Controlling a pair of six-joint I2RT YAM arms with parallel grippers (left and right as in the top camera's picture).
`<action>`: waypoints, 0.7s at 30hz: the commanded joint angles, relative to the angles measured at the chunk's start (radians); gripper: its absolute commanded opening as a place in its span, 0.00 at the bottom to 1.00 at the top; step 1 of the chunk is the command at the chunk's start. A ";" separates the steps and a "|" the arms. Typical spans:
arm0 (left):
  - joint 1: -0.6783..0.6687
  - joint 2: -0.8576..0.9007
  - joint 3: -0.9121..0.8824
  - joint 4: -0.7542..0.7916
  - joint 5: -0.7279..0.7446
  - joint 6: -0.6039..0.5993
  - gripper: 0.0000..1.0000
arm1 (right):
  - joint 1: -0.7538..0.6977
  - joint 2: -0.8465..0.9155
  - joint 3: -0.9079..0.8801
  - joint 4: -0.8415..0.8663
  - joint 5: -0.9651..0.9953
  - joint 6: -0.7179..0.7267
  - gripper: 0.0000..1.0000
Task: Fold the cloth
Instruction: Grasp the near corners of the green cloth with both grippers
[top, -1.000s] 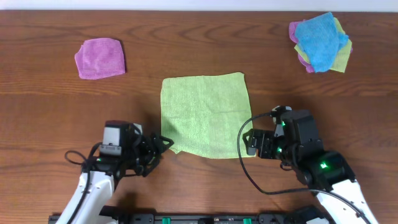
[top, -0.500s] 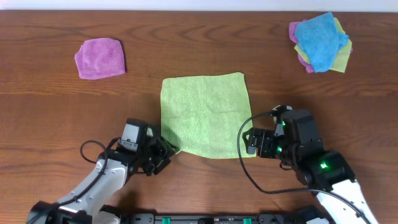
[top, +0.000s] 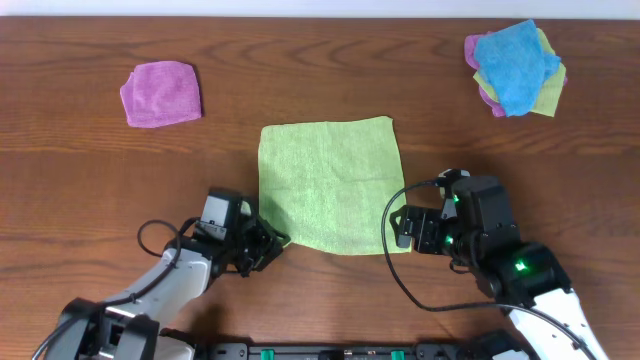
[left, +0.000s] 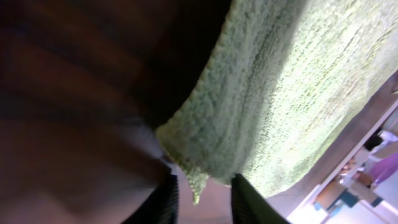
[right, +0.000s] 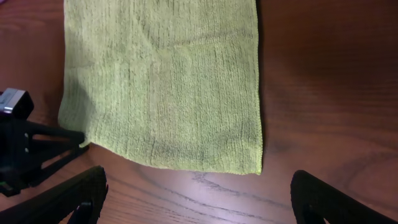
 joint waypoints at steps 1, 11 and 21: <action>-0.026 0.047 -0.007 0.004 -0.063 0.001 0.26 | 0.002 -0.001 -0.003 -0.001 -0.005 0.011 0.95; -0.045 0.078 -0.007 0.045 -0.055 0.044 0.06 | 0.002 -0.001 -0.002 -0.002 -0.025 0.011 0.95; -0.043 0.066 -0.007 0.000 0.093 0.137 0.06 | 0.002 -0.001 -0.002 -0.009 -0.024 0.011 0.96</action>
